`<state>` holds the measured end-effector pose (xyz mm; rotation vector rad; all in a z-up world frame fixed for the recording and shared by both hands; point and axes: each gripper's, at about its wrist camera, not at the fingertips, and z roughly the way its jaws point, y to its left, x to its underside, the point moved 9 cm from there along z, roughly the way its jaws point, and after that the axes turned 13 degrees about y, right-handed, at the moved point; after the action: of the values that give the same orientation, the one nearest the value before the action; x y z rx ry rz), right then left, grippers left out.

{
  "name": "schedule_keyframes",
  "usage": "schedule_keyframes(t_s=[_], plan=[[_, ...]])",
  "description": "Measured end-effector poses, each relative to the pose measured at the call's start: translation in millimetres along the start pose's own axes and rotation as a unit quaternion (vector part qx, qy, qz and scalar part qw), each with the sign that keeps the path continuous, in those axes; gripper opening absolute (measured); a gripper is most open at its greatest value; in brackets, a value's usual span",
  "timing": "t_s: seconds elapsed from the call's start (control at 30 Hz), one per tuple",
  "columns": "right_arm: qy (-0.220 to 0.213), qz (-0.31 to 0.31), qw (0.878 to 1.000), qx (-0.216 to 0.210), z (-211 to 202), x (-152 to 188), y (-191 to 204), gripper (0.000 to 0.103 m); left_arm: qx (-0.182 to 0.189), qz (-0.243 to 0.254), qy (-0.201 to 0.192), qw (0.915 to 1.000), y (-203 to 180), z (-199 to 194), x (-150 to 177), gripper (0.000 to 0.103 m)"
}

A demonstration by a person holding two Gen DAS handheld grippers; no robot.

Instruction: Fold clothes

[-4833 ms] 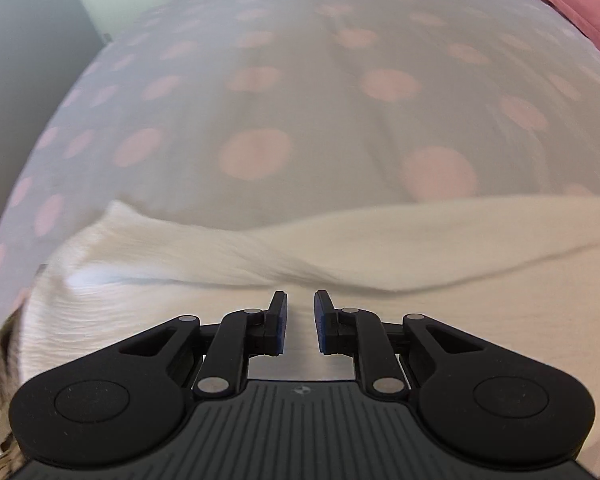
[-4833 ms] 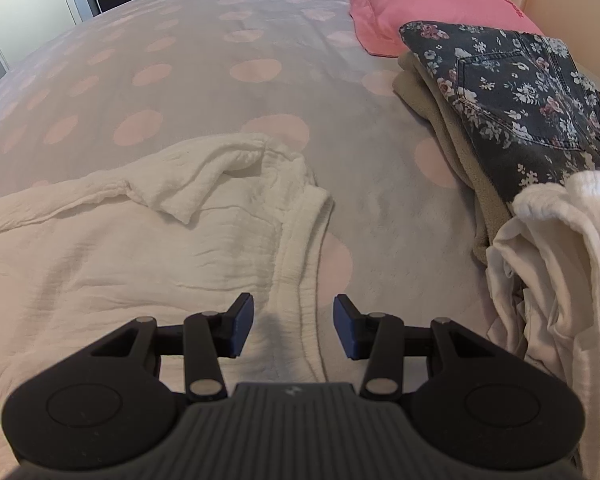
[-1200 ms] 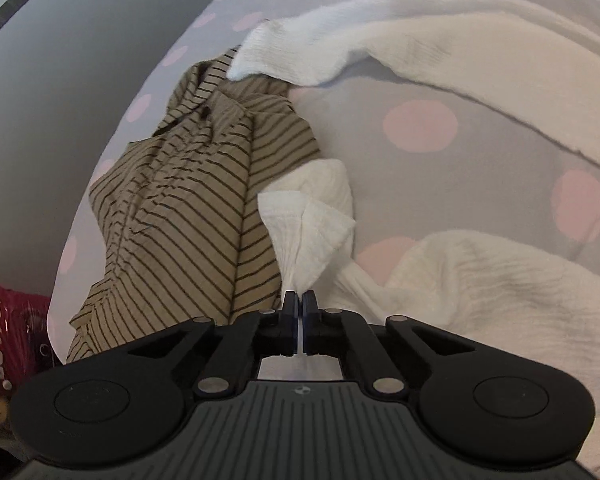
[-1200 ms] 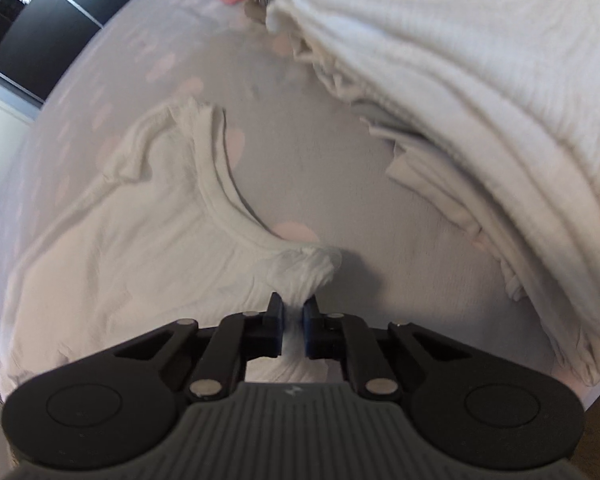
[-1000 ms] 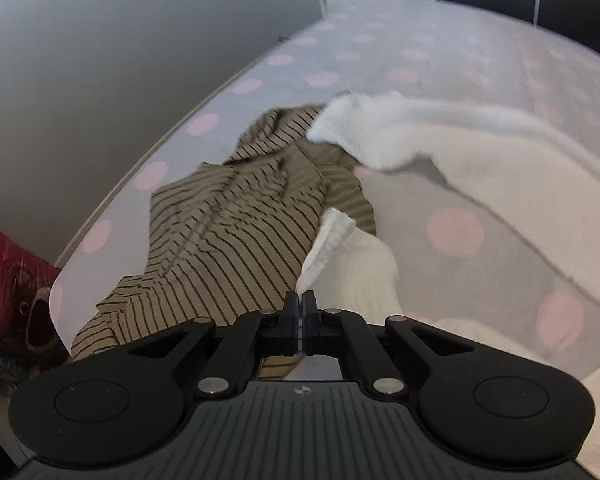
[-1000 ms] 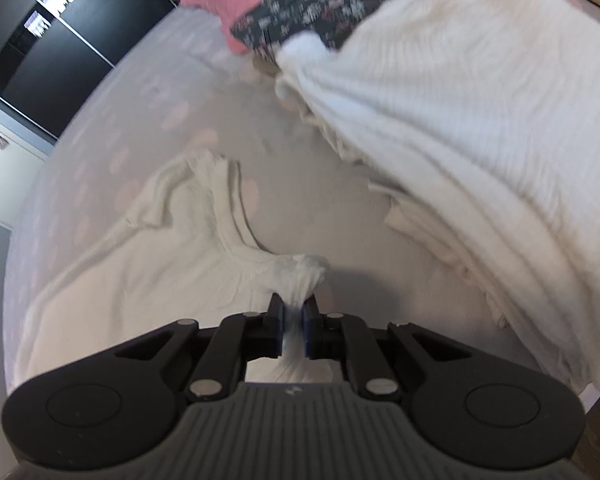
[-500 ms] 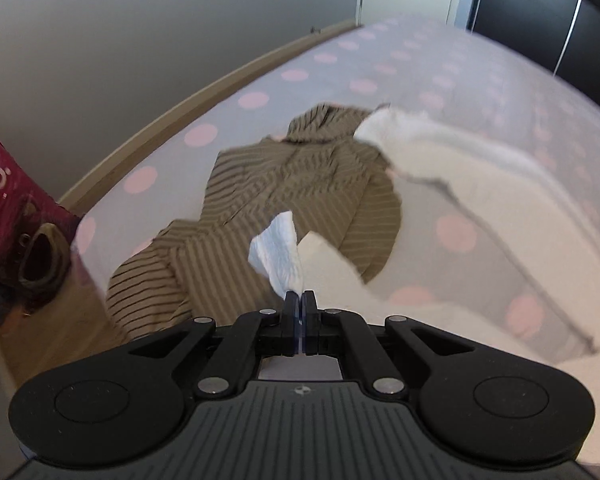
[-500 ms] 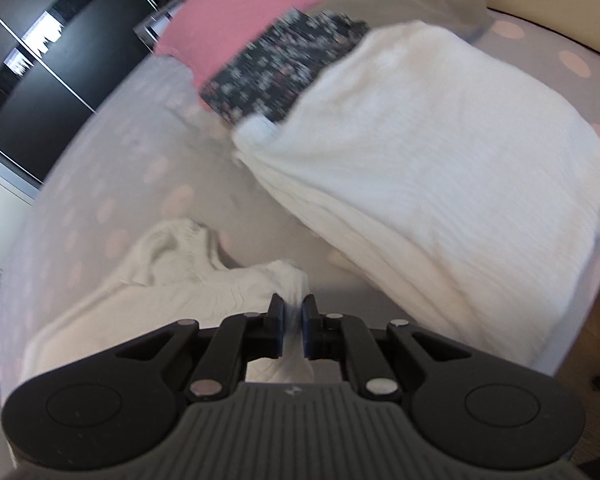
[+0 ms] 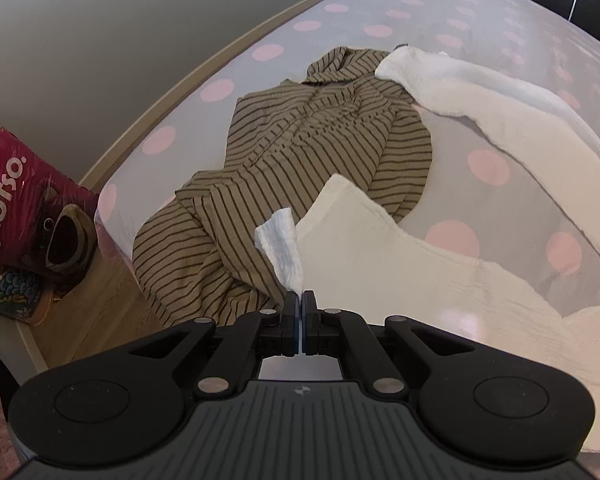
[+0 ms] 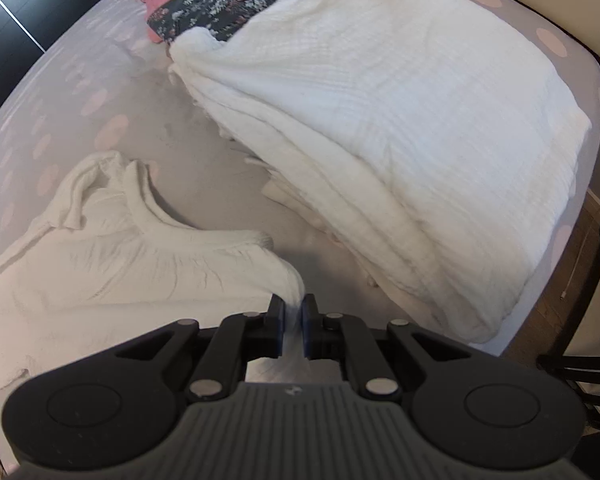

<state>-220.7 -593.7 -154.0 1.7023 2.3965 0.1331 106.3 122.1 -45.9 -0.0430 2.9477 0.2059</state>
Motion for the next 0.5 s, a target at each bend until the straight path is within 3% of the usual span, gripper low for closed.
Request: schedule_keyframes(t_s=[0.23,0.3,0.4,0.5], plan=[[0.032,-0.073,0.994,0.071,29,11,18,0.012,-0.036,0.042,0.054,0.997,-14,26,2,0.0],[0.034,-0.08,0.992,0.087,30,11,17,0.02,-0.046,0.055,0.068,0.9951,-20,33,2,0.0],[0.027,-0.08,0.992,0.093,23,10,14,0.028,-0.055,0.067,0.068,0.9939,-25,34,2,0.0],[0.021,-0.081,0.994,0.075,13,9,18,0.029,-0.043,0.06,0.069,0.9949,-25,31,-1,0.002]])
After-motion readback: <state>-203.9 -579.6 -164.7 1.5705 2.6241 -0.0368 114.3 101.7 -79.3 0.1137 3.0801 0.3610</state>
